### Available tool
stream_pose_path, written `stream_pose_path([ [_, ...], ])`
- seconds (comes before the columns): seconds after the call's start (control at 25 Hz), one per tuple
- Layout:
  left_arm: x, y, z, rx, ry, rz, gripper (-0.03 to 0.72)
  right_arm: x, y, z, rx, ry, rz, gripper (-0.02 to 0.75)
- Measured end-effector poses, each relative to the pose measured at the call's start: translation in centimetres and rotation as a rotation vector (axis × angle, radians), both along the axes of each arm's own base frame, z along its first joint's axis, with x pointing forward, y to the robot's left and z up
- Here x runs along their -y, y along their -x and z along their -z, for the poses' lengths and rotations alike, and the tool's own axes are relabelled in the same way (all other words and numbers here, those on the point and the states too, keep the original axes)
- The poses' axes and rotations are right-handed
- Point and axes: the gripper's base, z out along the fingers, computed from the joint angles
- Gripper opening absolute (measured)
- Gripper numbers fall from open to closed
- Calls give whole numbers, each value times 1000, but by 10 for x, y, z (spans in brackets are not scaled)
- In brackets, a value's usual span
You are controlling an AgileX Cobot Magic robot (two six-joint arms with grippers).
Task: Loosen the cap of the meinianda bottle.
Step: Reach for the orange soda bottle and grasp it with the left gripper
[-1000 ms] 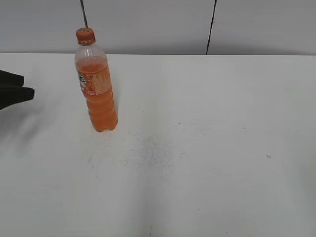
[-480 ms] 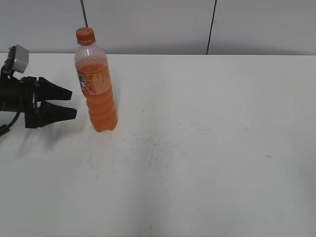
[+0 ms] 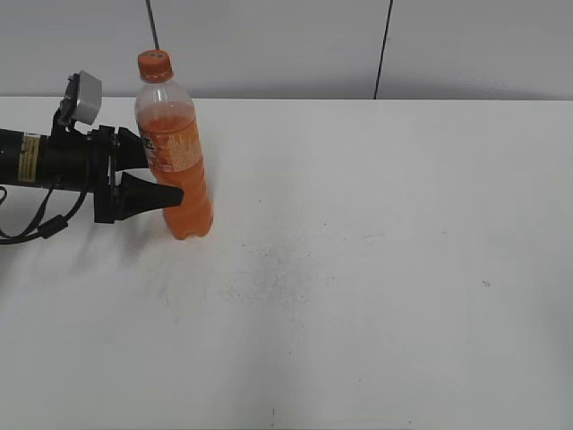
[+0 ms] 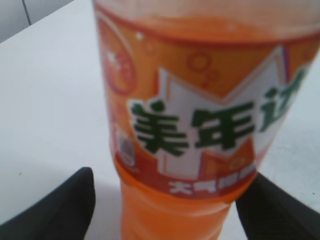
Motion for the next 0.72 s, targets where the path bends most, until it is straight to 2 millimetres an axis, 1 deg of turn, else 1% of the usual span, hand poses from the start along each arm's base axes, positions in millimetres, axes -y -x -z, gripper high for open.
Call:
stream_pose_path([
  [0.08, 1, 0, 3, 1, 19, 7, 531, 0, 0, 0, 0, 0, 0, 524],
  [0.24, 3, -1, 4, 13, 58, 0, 531, 0, 0, 0, 0, 0, 0, 524],
  [0.52, 18, 0, 2, 27, 77, 39, 529, 0, 0, 0, 0, 0, 0, 524],
  [0.6, 20, 1, 3, 27, 72, 42, 513, 0, 0, 0, 0, 0, 0, 524],
  [0.72, 20, -1, 4, 27, 55, 30, 455, 0, 0, 0, 0, 0, 0, 524],
])
